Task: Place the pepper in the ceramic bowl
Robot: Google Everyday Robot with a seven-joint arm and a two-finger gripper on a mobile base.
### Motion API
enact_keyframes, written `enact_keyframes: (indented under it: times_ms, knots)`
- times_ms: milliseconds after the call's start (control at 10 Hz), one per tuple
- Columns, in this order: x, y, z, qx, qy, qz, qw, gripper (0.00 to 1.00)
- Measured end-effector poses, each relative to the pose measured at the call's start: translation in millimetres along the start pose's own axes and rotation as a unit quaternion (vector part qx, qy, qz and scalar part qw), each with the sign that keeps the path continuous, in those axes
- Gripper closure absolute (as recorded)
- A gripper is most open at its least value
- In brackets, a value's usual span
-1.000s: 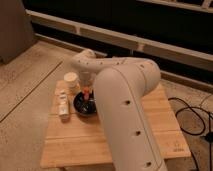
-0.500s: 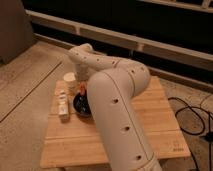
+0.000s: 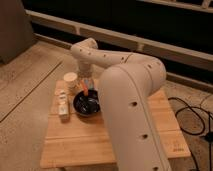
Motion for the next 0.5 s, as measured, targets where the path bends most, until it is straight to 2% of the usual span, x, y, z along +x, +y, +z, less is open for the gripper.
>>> enact_keyframes:
  times_ms: [200,500]
  knots:
    - [16.6,-2.0,-8.1,-0.007,-0.007,0.003,0.9999,0.20]
    - [20.8,-6.2,-10.5,-0.008,-0.010,0.006,0.9999,0.20]
